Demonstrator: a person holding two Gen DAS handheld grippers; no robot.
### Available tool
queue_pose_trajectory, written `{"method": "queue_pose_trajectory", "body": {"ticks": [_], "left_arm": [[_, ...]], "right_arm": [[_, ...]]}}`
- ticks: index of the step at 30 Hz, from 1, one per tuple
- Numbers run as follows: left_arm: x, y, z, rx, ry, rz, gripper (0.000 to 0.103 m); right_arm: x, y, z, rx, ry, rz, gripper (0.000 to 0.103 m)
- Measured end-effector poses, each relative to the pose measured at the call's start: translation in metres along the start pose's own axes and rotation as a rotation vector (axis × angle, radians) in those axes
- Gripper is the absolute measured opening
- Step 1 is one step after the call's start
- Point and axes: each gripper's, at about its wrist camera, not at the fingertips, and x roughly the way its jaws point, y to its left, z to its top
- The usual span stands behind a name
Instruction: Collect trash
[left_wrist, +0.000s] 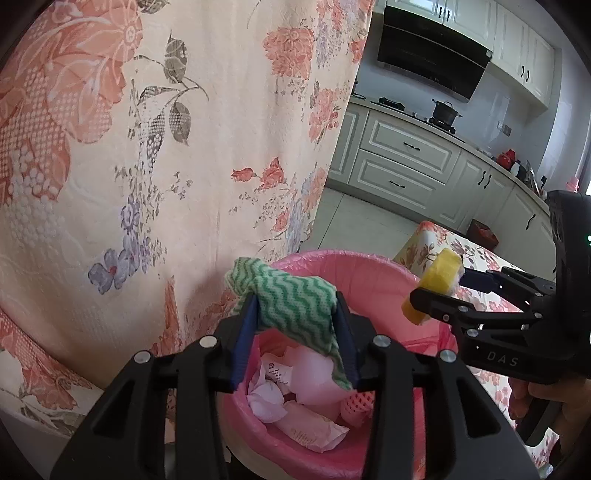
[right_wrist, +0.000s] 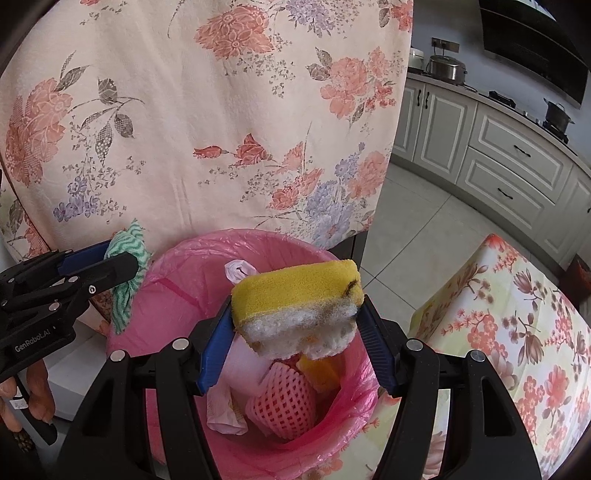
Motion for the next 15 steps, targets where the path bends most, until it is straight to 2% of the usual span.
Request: {"method": "queue_pose_trajectory", "body": {"ticks": [3, 9, 13, 15], "left_arm": [[-0.001, 0.0, 0.0, -0.002, -0.002, 0.002, 0.041], [-0.003, -0.001, -0.001, -0.006, -0.005, 0.004, 0.05], [-0.006, -0.002, 0.0, -0.005, -0.009, 0.002, 0.05], [-0.01, -0.003, -0.001, -0.009, -0.011, -0.002, 0.053]], "right_arm": [[-0.001, -0.001, 0.002, 0.0, -0.007, -0.004, 0.064], [-0.001, -0.004, 0.001, 0.003, -0.009, -0.012, 0.069], [-0.003, -0.008, 0.0, 0.008, -0.012, -0.02, 0.07], [-0.006, -0.01, -0.002, 0.009, -0.018, -0.026, 0.07]]}}
